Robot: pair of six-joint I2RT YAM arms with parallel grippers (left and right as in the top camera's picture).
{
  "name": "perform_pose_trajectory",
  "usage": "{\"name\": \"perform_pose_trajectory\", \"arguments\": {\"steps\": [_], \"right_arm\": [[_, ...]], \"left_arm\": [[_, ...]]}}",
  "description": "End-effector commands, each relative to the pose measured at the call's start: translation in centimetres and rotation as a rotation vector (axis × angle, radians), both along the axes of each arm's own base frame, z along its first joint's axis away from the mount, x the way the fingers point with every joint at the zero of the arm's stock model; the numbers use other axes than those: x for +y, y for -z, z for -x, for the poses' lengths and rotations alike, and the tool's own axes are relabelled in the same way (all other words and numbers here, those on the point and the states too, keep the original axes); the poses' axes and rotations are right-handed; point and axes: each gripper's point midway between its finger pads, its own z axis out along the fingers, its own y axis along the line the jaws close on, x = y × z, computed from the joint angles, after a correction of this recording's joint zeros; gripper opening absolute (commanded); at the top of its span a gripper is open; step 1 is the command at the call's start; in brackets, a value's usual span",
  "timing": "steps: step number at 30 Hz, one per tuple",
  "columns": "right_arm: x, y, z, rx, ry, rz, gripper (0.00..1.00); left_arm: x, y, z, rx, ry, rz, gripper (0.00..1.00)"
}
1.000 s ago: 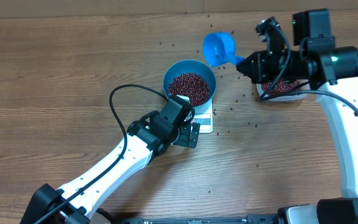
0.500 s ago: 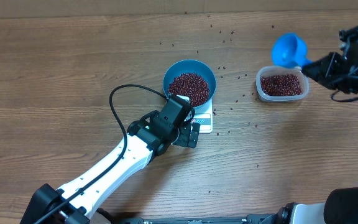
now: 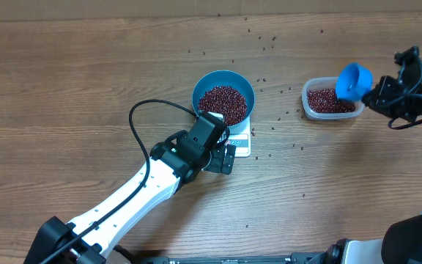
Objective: Scoop item into bowl and weigh 150g on scale
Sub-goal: 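Lower the blue scoop into the clear bean tub with the right gripper, then open the right gripper and release the scoop in the tub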
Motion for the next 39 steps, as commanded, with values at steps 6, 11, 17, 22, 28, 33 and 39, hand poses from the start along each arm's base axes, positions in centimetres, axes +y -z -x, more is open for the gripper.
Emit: {"name": "perform_pose_trajectory", "arguments": {"steps": [6, 11, 17, 22, 28, 33, 39], "right_arm": [[1.2, 1.0, -0.5, -0.042, -0.030, -0.055, 0.26], [1.1, 1.2, -0.9, -0.058, -0.031, -0.051, 0.75], [0.8, 1.6, -1.5, -0.085, -0.032, -0.041, 1.00], [0.9, 1.8, -1.5, -0.083, -0.032, -0.042, 1.00], [0.8, 1.8, -1.6, -0.086, -0.033, -0.041, 1.00], [0.8, 1.8, -1.6, -0.086, -0.033, -0.041, 1.00], [0.8, 1.8, -1.6, -0.086, -0.033, -0.041, 1.00]], "left_arm": [[0.1, 0.1, 0.0, -0.009, 0.014, -0.015, 1.00], [0.1, 0.1, 0.0, -0.009, 0.014, -0.015, 0.99], [0.1, 0.1, 0.0, -0.010, 0.014, -0.015, 0.99], [0.1, 0.1, 0.0, -0.009, 0.014, -0.015, 1.00], [0.1, 0.1, 0.0, -0.009, 0.014, -0.015, 0.99], [0.1, 0.1, 0.0, -0.009, 0.014, -0.015, 1.00], [0.1, 0.1, 0.0, -0.009, 0.014, -0.015, 0.99]]}}
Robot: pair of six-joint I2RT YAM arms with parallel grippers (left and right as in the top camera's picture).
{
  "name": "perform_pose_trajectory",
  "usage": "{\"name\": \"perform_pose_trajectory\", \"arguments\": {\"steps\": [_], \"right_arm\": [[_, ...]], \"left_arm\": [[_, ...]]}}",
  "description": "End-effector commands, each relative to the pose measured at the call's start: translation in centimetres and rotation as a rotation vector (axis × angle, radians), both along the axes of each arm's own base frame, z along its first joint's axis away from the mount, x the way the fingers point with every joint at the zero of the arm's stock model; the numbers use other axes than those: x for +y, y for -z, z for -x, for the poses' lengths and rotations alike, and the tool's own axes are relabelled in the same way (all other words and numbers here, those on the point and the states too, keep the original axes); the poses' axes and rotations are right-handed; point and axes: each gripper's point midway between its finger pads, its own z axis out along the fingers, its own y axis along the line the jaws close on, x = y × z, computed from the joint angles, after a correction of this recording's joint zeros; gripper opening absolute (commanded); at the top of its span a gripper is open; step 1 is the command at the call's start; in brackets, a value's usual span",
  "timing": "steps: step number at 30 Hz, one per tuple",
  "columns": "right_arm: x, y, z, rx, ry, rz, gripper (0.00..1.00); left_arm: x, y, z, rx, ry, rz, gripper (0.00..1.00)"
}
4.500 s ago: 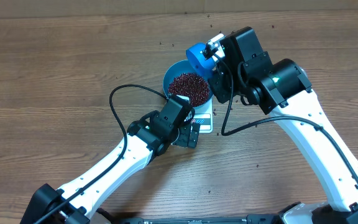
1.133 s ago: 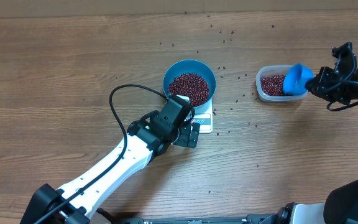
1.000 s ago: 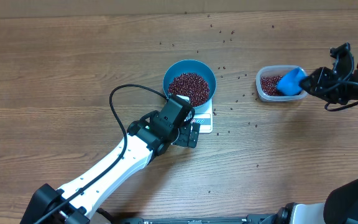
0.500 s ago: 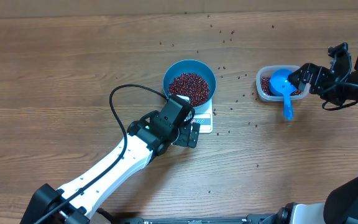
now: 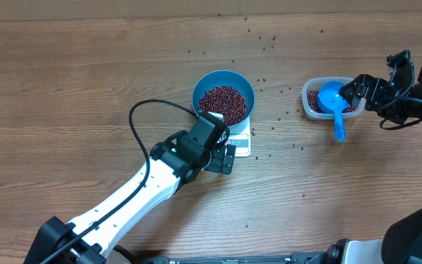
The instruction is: Scoop item into bowl and weigh 150g on scale
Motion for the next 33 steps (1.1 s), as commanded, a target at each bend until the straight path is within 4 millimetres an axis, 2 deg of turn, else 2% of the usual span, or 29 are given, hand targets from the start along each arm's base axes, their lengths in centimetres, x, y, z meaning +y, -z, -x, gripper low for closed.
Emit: {"name": "perform_pose_trajectory", "arguments": {"steps": [1, 16, 18, 22, 29, 33], "right_arm": [[0.3, -0.5, 0.0, -0.018, -0.007, 0.000, 1.00], [0.4, -0.9, 0.1, -0.030, -0.008, 0.004, 1.00], [0.5, -2.1, 0.4, -0.063, -0.009, 0.016, 1.00], [1.3, -6.5, 1.8, -0.188, -0.018, 0.061, 1.00], [3.9, -15.0, 6.7, -0.461, -0.046, 0.152, 1.00], [5.4, -18.0, 9.3, -0.573, -0.070, 0.192, 1.00]], "left_arm": [[0.1, 0.1, 0.0, -0.008, 0.014, -0.015, 0.99], [0.1, 0.1, 0.0, -0.008, 0.015, -0.016, 1.00], [0.1, 0.1, 0.0, -0.008, 0.014, -0.015, 1.00], [0.1, 0.1, 0.0, -0.009, 0.014, -0.016, 0.99], [0.1, 0.1, 0.0, -0.008, 0.014, -0.015, 1.00], [0.1, 0.1, 0.0, -0.008, 0.014, -0.015, 0.99]]}}
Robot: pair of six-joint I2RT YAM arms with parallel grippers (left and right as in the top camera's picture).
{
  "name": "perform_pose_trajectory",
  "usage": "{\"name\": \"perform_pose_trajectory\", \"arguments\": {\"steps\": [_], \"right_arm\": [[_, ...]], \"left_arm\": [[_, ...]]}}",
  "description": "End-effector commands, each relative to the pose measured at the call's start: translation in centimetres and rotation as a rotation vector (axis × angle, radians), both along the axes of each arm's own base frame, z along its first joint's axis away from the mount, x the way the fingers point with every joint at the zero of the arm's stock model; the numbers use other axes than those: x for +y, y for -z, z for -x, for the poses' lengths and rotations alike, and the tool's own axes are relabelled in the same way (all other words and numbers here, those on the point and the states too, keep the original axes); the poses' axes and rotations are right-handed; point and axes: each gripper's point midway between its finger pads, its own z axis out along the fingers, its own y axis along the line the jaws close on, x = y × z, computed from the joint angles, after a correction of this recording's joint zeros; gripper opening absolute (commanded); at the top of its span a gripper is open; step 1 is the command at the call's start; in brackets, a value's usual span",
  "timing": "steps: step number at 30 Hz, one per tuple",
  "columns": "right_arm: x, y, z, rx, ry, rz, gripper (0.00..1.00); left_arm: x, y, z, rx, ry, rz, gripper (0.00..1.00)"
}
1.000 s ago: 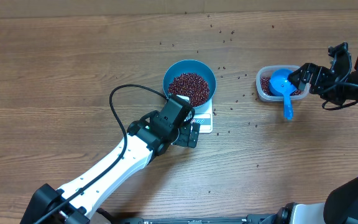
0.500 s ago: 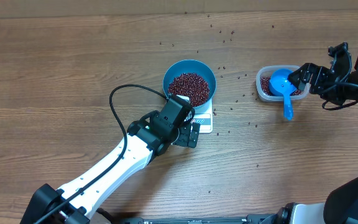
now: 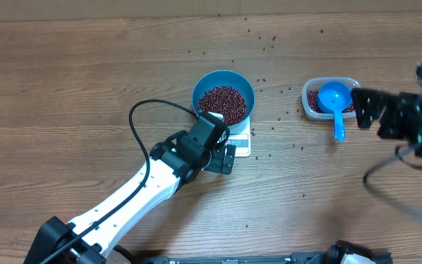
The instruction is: Scoop item into bowl and weigh 150g on scale
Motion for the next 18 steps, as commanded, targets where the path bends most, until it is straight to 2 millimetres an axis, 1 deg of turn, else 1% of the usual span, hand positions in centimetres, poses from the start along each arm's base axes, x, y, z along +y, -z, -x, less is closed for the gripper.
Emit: {"name": "perform_pose_trajectory", "arguments": {"steps": [1, 2, 4, 7, 10, 13, 16, 18], "right_arm": [[1.0, -2.1, 1.8, -0.079, -0.012, 0.041, 1.00], [0.6, -2.8, 2.1, -0.110, 0.014, 0.085, 1.00], [0.5, -3.1, 2.7, -0.124, 0.035, 0.119, 1.00], [0.5, -2.4, 2.7, -0.120, 0.051, 0.158, 1.00], [0.5, -1.0, 1.4, -0.129, 0.060, 0.191, 1.00], [1.0, 0.6, -0.8, -0.178, 0.037, 0.180, 1.00], [2.1, 2.8, -2.6, -0.235, -0.022, 0.152, 1.00], [2.8, 4.7, -3.2, -0.261, -0.063, 0.132, 1.00]], "left_arm": [[0.1, 0.1, 0.0, -0.009, 0.014, -0.015, 0.99], [0.1, 0.1, 0.0, -0.009, 0.014, -0.015, 0.99], [0.1, 0.1, 0.0, -0.009, 0.014, -0.015, 0.99], [0.1, 0.1, 0.0, -0.009, 0.014, -0.015, 1.00], [0.1, 0.1, 0.0, -0.009, 0.014, -0.015, 1.00], [0.1, 0.1, 0.0, -0.009, 0.015, -0.015, 1.00], [0.1, 0.1, 0.0, -0.009, 0.014, -0.015, 1.00], [0.1, 0.1, 0.0, -0.009, 0.014, -0.015, 1.00]]}}
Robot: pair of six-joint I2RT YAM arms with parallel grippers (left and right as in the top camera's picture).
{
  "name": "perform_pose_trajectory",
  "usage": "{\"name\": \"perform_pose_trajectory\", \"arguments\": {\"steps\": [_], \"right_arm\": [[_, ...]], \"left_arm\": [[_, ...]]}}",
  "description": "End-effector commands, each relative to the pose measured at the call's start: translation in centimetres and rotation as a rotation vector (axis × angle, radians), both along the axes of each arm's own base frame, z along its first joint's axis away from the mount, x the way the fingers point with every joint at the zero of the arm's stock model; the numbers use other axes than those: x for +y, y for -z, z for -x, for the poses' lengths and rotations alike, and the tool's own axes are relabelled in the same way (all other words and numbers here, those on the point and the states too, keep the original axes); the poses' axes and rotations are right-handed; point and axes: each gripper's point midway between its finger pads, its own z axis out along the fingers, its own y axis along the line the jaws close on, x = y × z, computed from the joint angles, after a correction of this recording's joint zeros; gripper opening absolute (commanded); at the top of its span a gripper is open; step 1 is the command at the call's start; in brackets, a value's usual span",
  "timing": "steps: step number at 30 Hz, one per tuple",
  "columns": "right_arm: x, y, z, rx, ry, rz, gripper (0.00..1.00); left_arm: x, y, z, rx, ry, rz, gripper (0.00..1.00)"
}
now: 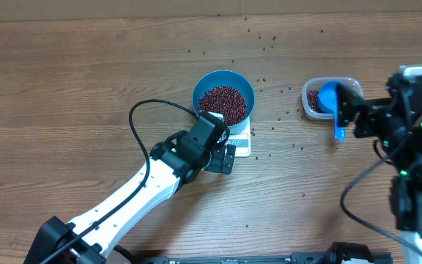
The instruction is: Scoop item into bowl and weigh 150g on scale
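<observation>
A blue bowl [223, 96] full of red beans stands on the small white scale [239, 144]. My left gripper [227, 158] rests at the scale's front edge; the wrist hides its fingers. A clear container [313, 102] of beans stands to the right, with the blue scoop [330, 96] lying in it and its handle [338, 130] sticking out over the near rim. My right gripper [349, 114] hovers high over the container's right side, partly covering it, open and holding nothing.
Loose beans [273, 38] are scattered over the wooden table [86, 81] behind the bowl and between bowl and container. The left arm's black cable [139, 117] loops left of the scale. The right arm's body fills the right edge of the view.
My right arm has risen toward the camera and shifted left, so its gripper now overlaps the container's right end. The scoop still lies in the container. The left arm has not moved.
My right gripper first held the blue scoop in the air right of the container. Then the scoop was down in the container with the gripper still at it. Later the gripper was off it and pulled away right, and now hangs higher over the container.
</observation>
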Motion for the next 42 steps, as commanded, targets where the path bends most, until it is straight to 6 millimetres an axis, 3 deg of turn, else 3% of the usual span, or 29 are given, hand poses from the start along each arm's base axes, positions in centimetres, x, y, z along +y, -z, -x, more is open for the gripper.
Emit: {"name": "perform_pose_trajectory", "arguments": {"steps": [1, 3, 4, 11, 18, 22, 23, 28, 31, 42], "right_arm": [[1.5, 3.9, -0.2, 0.002, -0.080, -0.027, 1.00], [2.0, 5.9, -0.2, -0.015, -0.106, -0.037, 1.00], [2.3, 7.9, 0.3, -0.040, -0.124, -0.040, 1.00], [2.4, 14.7, 3.1, -0.101, -0.082, -0.144, 1.00], [2.3, 18.5, 5.4, -0.144, -0.051, -0.182, 1.00], [1.9, 20.3, 6.4, -0.084, -0.014, -0.179, 1.00], [1.9, 20.5, 6.7, -0.076, -0.010, -0.177, 1.00], [1.4, 17.2, 6.8, -0.227, 0.031, -0.144, 1.00], [2.3, 15.3, 7.3, -0.311, -0.006, -0.148, 1.00], [2.8, 15.5, 7.4, -0.297, -0.028, -0.151, 1.00]], "left_arm": [[0.1, 0.1, 0.0, -0.009, 0.014, -0.016, 0.99], [0.1, 0.1, 0.0, -0.009, 0.014, -0.016, 1.00], [0.1, 0.1, 0.0, -0.008, 0.014, -0.015, 0.99], [0.1, 0.1, 0.0, -0.009, 0.014, -0.016, 1.00], [0.1, 0.1, 0.0, -0.008, 0.014, -0.015, 1.00], [0.1, 0.1, 0.0, -0.008, 0.014, -0.015, 1.00], [0.1, 0.1, 0.0, -0.008, 0.014, -0.015, 1.00], [0.1, 0.1, 0.0, -0.008, 0.014, -0.015, 0.99], [0.1, 0.1, 0.0, -0.008, 0.014, -0.015, 1.00], [0.1, 0.1, 0.0, -0.009, 0.014, -0.016, 1.00]]}}
